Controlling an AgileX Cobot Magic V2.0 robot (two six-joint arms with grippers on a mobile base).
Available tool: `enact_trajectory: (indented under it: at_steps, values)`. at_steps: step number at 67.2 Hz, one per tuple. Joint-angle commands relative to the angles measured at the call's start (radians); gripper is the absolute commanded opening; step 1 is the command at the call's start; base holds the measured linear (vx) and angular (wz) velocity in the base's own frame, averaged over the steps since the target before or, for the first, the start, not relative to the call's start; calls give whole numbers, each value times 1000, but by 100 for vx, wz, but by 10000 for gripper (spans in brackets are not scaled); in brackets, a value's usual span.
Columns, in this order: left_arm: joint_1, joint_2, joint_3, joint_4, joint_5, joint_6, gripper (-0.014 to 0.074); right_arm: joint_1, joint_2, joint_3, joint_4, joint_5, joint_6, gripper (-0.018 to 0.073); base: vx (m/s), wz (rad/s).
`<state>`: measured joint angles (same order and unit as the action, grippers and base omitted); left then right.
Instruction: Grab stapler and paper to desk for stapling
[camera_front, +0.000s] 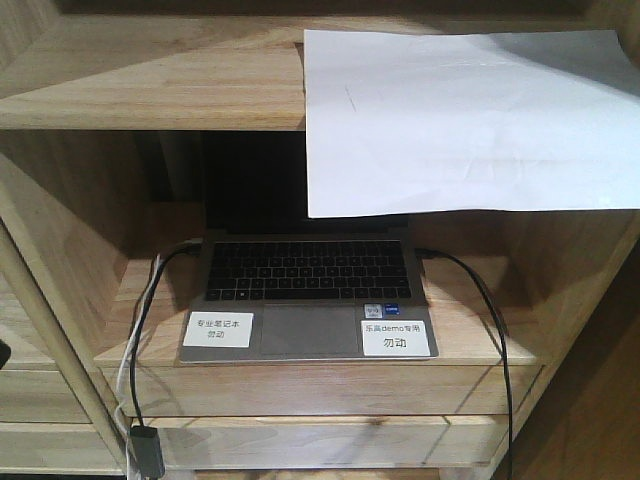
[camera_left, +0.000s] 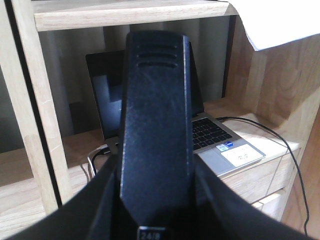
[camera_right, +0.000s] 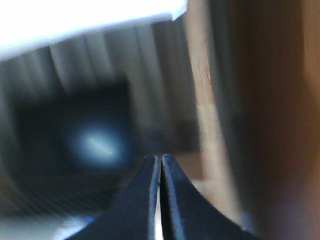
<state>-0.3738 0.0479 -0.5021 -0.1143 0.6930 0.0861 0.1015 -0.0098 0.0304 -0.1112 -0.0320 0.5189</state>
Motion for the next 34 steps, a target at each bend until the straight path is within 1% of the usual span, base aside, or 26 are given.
enact_trajectory:
  at_steps: [1, 6, 9, 14, 20, 23, 24, 28, 34]
  values:
    - [-2, 15, -27, -15, -124, -1, -6, -4, -9, 21, -76, -112, 267, -9, 0, 0]
    - [-2, 15, -27, -15, -124, -1, -6, -4, -4, 21, -114, -103, 422, -8, 0, 0]
    - [-2, 15, -27, -15, -124, -1, -6, -4, 13, 21, -133, -105, 535, -4, 0, 0]
    - [-2, 15, -27, -15, -124, -1, -6, -4, 61, 21, -181, -141, 645, 12, 0, 0]
    - [-2, 15, -27, -15, -124, -1, -6, 9, 165, 19, -268, -285, 772, 64, 0, 0]
    - [-2, 15, -27, -15, -124, -1, -6, 26, 225, 18, -313, -372, 823, 95, 0, 0]
    - [-2, 15, -27, -15, -124, -1, -6, 30, 247, 18, -321, -420, 842, 106, 0, 0]
    - [-2, 15, -27, -15, -124, -1, -6, 45, 354, 18, -346, -567, 878, 164, 0, 0]
    - [-2, 15, -27, -15, -124, -1, -6, 44, 520, 18, -342, -791, 890, 263, 0, 0]
